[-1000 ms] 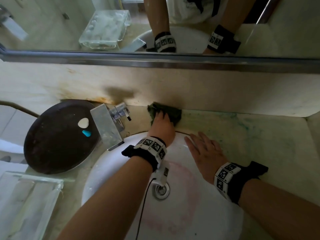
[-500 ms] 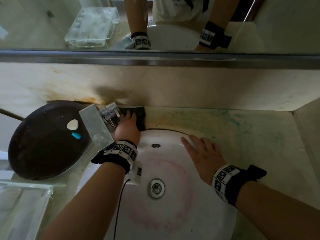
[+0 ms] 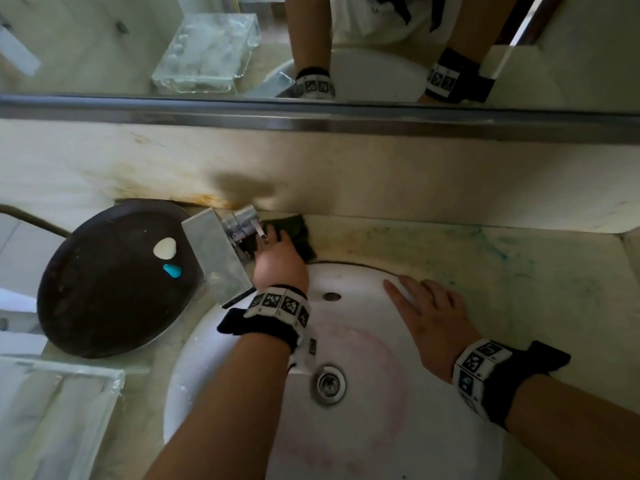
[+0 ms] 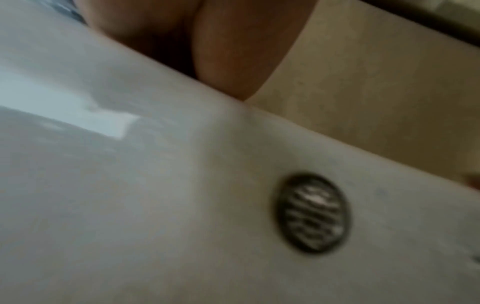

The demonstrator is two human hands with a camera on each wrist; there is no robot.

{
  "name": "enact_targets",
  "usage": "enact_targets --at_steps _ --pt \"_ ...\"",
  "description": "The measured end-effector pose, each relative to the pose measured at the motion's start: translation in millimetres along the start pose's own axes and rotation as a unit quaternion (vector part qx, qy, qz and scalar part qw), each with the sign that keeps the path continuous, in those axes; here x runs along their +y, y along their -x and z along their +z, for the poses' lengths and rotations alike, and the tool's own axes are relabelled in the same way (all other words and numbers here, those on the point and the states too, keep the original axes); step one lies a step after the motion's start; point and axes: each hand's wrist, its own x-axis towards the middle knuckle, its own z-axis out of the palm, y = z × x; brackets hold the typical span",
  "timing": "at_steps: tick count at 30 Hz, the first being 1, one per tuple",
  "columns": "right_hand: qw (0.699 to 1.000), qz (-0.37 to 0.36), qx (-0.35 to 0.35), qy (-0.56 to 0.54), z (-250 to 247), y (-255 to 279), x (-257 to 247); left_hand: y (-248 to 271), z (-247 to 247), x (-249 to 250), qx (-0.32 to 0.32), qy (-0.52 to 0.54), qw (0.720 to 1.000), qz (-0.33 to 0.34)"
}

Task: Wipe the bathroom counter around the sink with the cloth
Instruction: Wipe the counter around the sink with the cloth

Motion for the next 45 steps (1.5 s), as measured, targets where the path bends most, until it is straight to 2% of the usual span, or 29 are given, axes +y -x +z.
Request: enact_targets --at_steps 2,5,11,14,16,19,21,23,26,27,31,33,35,41,45 --pt "1.000 -0.005 0.008 0.000 1.1 -1.7 1.2 1.2 -0.7 -7.8 0.019 0.008 0.999 -0.037" --pt "1.000 -0.008 0.023 -0.003 2.6 -0.3 0.5 1.7 -3.7 8.4 -0.027 -0.034 0.998 -0.052" --pt "0.998 -0.021 0.052 0.009 7.4 -0.5 2.2 44.6 7.3 101.0 -0.054 -0.004 0.991 0.124" --pt "0.998 -0.027 0.051 0.010 8.7 -0.1 3.4 44.6 11.0 107.0 -0.069 0.021 0.987 0.147" --pt "0.998 -0.022 0.050 0.003 7.3 0.1 1.7 32.8 9.7 83.7 -0.045 0.016 0.990 0.133" --pt "0.998 -0.017 0.055 -0.003 5.9 -0.8 1.8 12.9 1.4 40.3 -0.023 -0.014 0.999 0.038" --pt "0.998 -0.019 0.052 -0.007 6.4 -1.0 2.5 11.1 -6.1 22.7 -0.033 -0.037 0.999 -0.022" --pt "0.998 -0.019 0.055 -0.013 6.1 0.1 2.8 15.5 -13.4 24.8 -0.054 -0.075 0.995 -0.040" --pt "0.998 -0.022 0.060 -0.020 6.0 0.8 3.0 20.3 -14.4 51.9 -0.074 -0.069 0.993 -0.068" --pt "0.998 -0.022 0.062 -0.022 5.8 1.3 3.7 25.1 -12.1 66.0 -0.080 -0.062 0.993 -0.060" --pt "0.997 -0.028 0.067 -0.016 5.6 -0.5 3.4 53.7 2.9 120.0 -0.095 -0.032 0.994 0.053" --pt "0.997 -0.035 0.065 -0.014 6.9 -0.8 3.6 59.4 0.4 124.1 -0.099 -0.027 0.991 0.088" --pt "0.998 -0.032 0.060 -0.017 6.1 -0.5 4.5 51.9 -5.0 107.4 -0.083 -0.028 0.990 0.108" --pt "0.999 -0.017 0.034 -0.024 2.4 -0.2 0.8 11.5 -13.3 23.8 -0.048 -0.065 0.997 -0.018" --pt "0.999 -0.028 0.028 -0.017 1.1 0.0 2.5 18.8 -18.4 33.0 -0.066 -0.084 0.994 -0.007"
